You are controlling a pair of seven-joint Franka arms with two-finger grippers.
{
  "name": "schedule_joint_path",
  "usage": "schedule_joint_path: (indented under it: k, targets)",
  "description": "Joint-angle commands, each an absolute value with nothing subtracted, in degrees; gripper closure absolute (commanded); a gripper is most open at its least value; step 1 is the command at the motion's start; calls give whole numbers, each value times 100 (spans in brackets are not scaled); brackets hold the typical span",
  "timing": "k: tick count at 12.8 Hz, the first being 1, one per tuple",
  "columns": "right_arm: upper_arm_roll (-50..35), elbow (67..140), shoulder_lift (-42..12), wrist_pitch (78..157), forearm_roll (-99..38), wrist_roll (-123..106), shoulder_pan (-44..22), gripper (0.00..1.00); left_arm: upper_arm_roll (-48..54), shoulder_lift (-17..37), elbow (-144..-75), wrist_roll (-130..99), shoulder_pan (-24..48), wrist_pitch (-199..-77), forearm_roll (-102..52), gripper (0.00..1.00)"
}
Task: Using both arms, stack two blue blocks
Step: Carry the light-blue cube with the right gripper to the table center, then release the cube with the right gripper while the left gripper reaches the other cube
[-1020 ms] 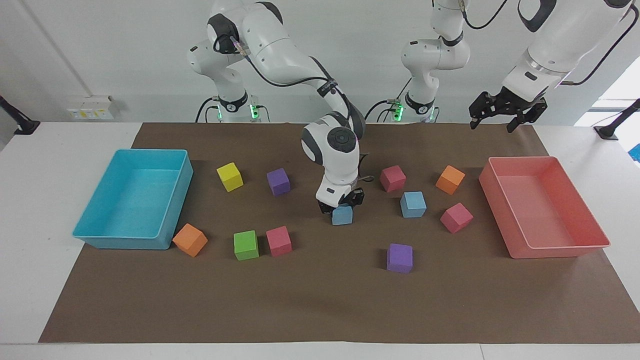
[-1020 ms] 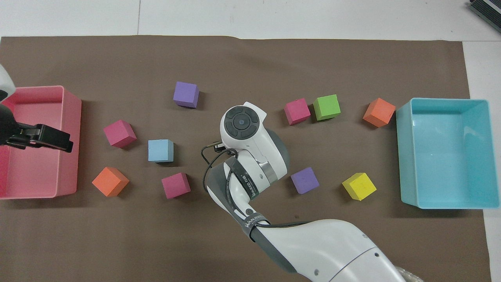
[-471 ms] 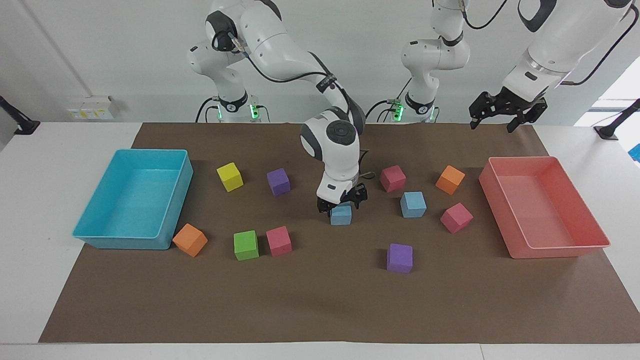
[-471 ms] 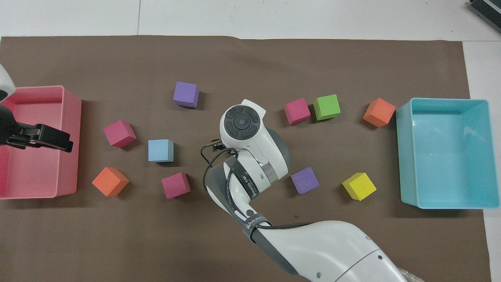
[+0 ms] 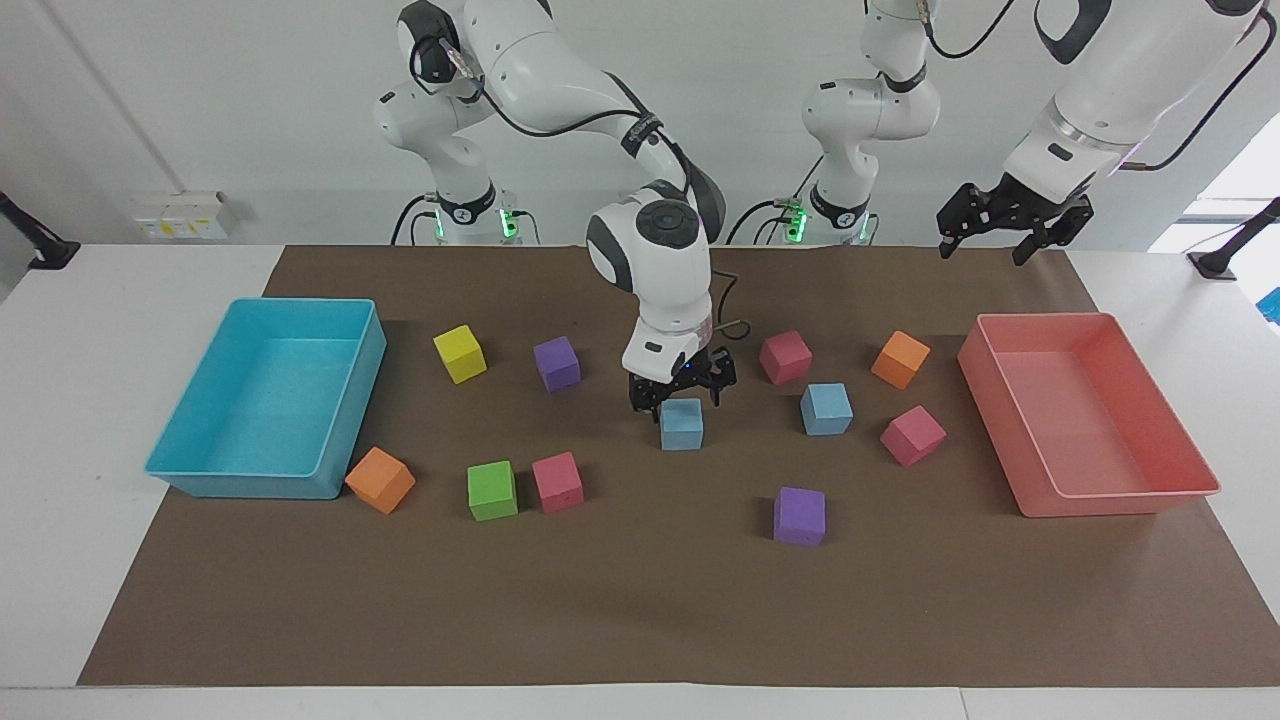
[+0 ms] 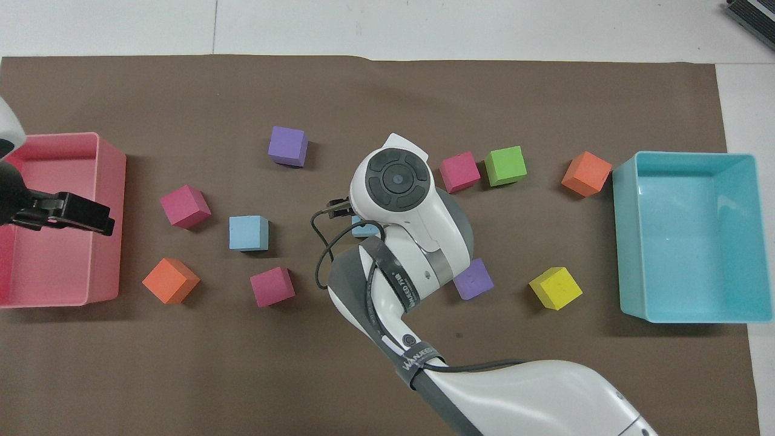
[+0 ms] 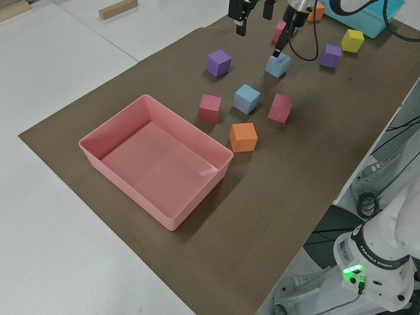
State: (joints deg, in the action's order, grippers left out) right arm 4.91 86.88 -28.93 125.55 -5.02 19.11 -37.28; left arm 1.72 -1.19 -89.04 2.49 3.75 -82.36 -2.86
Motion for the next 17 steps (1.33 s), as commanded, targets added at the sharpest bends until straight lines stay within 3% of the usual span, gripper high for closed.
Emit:
schedule_joint_path:
  k: [1, 6, 7, 9, 10, 11, 12, 17]
  targets:
    - [422, 9104, -2340, 12525, -1024, 1987, -3324, 0, 185, -264, -9097, 272, 378, -8419, -229, 0]
    - [422, 9465, -2109, 12542, -2985, 742, -2805, 0, 237, -299, -9535, 264, 588, -8972, -229, 0]
    - [422, 9553, -2083, 12551, -3397, 425, -2734, 6, 246, -299, -9606, 264, 598, -9069, -229, 0]
    - [422, 9912, -1917, 12568, -4032, -330, -2550, 38, 246, -299, -9921, 264, 694, -9350, -229, 0]
    - [422, 10088, -1838, 12551, -4226, -621, -2418, 60, 246, -342, -10210, 255, 720, -9630, -229, 0]
    - [422, 10255, -1776, 12542, -4341, -711, -2339, 89, 255, -430, -10509, 255, 729, -9920, -229, 0]
    - [422, 10344, -1767, 12542, -4498, -712, -2303, 100, 255, -509, -10747, 255, 747, -10132, -229, 0]
    - [422, 10713, -1959, 12525, -5183, -1807, -2171, 100, 246, -457, -11521, 72, 975, -10949, -229, 0]
